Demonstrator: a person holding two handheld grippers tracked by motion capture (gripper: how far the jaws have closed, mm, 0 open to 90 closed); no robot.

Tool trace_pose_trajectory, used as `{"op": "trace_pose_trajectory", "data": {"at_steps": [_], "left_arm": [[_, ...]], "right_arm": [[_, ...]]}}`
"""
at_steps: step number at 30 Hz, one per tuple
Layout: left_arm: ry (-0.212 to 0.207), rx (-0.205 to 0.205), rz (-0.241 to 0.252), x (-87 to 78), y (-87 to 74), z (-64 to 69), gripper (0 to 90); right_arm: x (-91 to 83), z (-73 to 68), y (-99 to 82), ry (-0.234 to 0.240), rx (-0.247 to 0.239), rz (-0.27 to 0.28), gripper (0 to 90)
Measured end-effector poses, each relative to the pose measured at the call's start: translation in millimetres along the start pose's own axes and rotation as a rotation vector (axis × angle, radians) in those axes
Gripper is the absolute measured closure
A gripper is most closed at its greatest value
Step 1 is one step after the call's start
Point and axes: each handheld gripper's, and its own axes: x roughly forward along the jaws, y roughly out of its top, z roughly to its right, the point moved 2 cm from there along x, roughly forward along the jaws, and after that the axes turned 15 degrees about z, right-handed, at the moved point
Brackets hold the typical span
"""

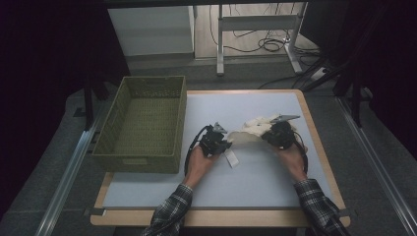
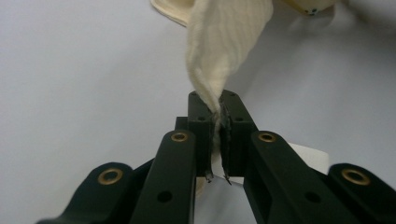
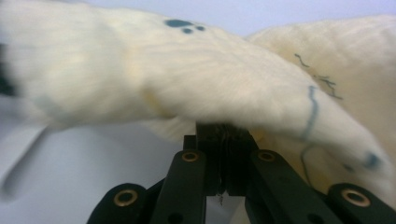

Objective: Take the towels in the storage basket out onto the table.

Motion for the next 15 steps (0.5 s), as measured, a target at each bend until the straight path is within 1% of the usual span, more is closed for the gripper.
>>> {"op": "trace_pose_trajectory", "data": {"at_steps": [1, 5, 6, 7, 8, 9, 10, 11, 12, 13, 15], "left_arm": [[0.008, 0.002, 0.004, -2.8, 0.3, 0.2, 84.9], [0.029, 0.021, 0.008, -11.9, 1.6, 1.3, 85.3], [0.029, 0.021, 0.008, -11.9, 1.6, 1.3, 85.4], [0.045, 0.033, 0.014, -19.0, 3.1, 2.8, 85.6], [0.054, 0.038, 0.022, -23.0, 4.3, 4.0, 85.8], [0.054, 0.038, 0.022, -23.0, 4.3, 4.0, 85.9], [0.072, 0.062, 0.029, -32.0, 6.7, 8.1, 85.9], [0.078, 0.071, 0.036, -36.8, 7.8, 10.8, 86.0], [0.078, 0.071, 0.036, -36.8, 7.8, 10.8, 86.2], [0.095, 0.096, 0.042, -46.4, 9.2, 17.2, 86.1], [0.109, 0.119, 0.045, -55.4, 8.9, 24.5, 86.1]], "right_arm": [[-12.9, -2.3, 1.4, 0.015, -0.011, 0.001, 87.6], [-45.6, -6.4, -2.2, 0.043, -0.012, -0.006, 87.5], [-45.6, -6.4, -2.2, 0.043, -0.012, -0.006, 87.5], [-62.9, -8.2, -6.4, 0.043, -0.023, -0.012, 87.5], [-71.6, -8.8, -8.6, 0.045, -0.026, -0.011, 87.5], [-80.3, -9.2, -10.8, 0.048, -0.025, -0.010, 87.5], [-88.8, -9.4, -13.0, 0.049, -0.024, -0.010, 87.5], [-97.4, -9.7, -15.1, 0.049, -0.022, -0.010, 87.5], [-105.8, -9.9, -16.9, 0.049, -0.019, -0.006, 87.5], [-114.0, -10.2, -18.4, 0.049, -0.015, -0.003, 87.5], [-130.1, -11.3, -21.4, 0.055, -0.008, 0.009, 87.5]]}}
